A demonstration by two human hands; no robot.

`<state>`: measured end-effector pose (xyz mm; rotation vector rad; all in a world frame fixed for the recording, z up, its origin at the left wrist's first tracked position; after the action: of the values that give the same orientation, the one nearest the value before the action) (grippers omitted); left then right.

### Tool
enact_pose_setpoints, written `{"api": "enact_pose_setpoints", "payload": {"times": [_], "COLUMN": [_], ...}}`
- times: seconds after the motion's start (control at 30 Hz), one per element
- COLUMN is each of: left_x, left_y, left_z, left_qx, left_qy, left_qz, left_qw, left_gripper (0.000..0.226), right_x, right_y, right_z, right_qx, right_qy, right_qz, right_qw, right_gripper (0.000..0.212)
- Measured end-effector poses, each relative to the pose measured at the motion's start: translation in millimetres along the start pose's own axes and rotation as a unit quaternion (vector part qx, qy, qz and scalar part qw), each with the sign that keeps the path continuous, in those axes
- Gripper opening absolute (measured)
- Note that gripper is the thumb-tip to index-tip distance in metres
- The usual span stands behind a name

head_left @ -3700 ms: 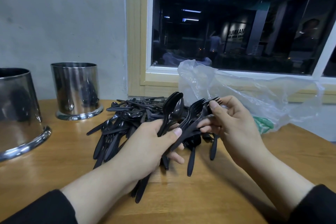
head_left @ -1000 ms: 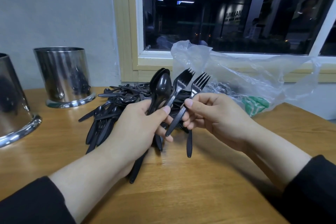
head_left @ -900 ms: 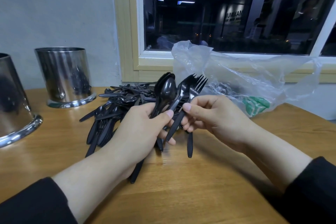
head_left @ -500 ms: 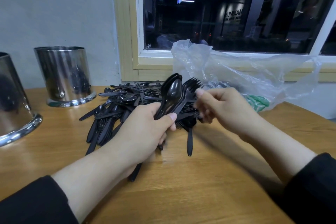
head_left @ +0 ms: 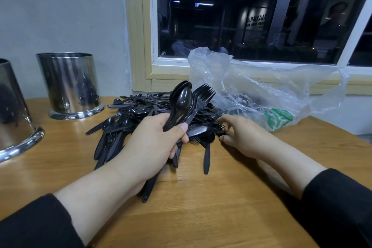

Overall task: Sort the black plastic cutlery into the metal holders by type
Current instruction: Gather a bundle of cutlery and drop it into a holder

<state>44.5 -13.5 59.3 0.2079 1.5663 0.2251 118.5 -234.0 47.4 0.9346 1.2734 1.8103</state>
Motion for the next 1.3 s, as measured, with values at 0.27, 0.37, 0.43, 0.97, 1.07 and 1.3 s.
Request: {"api": "enact_pose_setpoints", "payload": {"times": [0.27,0.37,0.43,0.97,1.07,1.3], "left_x": [1,1,0,-13,-9,-5], "left_y": [1,2,3,26,19,-1], "left_z": [1,2,1,1,0,-5], "left_qx": [0.0,-0.006,-0.01,-0.113,-0.077,0.064], "left_qy": [0.001,-0.002,-0.002,-0.052,-0.03,0.03], "left_qz": [0.001,0.003,0.004,0.015,0.044,-0.051], "left_qw": [1.0,1.0,1.0,0.992,0.996,0.996], "left_gripper": [0.029,0.03,0.031,0.03,0.03,0.016], "right_x": [3,6,6,35,43,47], "right_y": [13,28,36,82,82,78], "right_z": [-2,-5,-7,-28,-29,-27], "right_qx": [-0.078,-0.119,-0.14,-0.288,-0.29,-0.309], "right_qy": [-0.004,0.011,0.019,0.196,0.235,0.257], "right_qz": [0.002,0.0,0.004,0.067,0.065,0.048], "right_qw": [0.997,0.993,0.99,0.935,0.926,0.914], "right_gripper": [0.02,0.018,0.015,0.025,0.022,0.023]}}
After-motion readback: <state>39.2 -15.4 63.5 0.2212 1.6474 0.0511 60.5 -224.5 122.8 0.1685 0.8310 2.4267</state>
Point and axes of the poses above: each hand's wrist, its own z-axis towards the middle knuckle, its own y-axis out of the back of the hand, x = y × z, the point moved 6 cm from there along z, towards the middle knuckle, and after that the axes turned 14 degrees about y, right-handed, at the moved point
